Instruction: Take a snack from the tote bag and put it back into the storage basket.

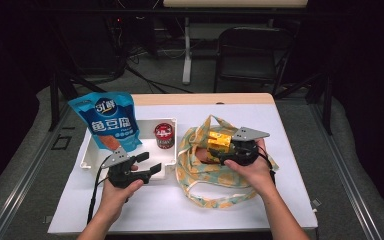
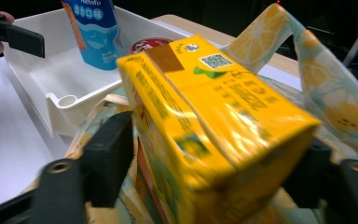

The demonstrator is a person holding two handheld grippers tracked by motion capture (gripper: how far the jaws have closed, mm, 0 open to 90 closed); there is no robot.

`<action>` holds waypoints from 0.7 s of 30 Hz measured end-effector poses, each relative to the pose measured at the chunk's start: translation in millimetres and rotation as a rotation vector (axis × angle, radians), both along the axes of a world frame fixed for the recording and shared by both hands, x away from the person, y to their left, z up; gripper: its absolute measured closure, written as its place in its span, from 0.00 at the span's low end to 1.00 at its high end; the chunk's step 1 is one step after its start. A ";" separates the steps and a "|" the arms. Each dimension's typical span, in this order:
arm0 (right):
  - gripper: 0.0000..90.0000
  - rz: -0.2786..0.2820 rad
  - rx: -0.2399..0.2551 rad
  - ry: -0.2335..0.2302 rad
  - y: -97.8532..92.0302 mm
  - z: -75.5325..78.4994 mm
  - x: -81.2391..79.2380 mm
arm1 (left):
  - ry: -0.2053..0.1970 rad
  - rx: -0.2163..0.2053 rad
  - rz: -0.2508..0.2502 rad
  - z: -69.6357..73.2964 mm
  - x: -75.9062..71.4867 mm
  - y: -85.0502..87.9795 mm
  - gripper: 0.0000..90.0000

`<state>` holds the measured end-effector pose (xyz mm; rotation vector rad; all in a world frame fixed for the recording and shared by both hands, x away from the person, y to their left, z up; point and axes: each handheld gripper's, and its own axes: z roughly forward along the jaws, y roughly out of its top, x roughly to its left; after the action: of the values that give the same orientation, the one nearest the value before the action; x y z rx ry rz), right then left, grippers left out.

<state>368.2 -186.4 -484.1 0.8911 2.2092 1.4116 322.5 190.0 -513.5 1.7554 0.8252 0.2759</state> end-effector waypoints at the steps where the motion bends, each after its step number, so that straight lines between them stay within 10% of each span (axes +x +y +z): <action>1: 0.41 0.000 0.014 -0.001 -0.7 -0.2 -1.0 | 0.003 -0.004 0.001 -0.2 0.0 -0.4 0.34; 5: 0.55 0.008 0.011 -0.011 -2.1 -0.2 -5.5 | 0.010 -0.001 -0.021 0.0 0.5 -0.1 0.35; 21: 0.58 -0.049 0.014 -0.034 10.5 17.0 -18.9 | -0.043 0.006 0.014 6.9 -5.4 -23.0 0.29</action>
<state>349.3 -176.0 -467.0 0.9132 2.1407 1.4104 317.1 167.0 -506.6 1.7442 0.8068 0.3254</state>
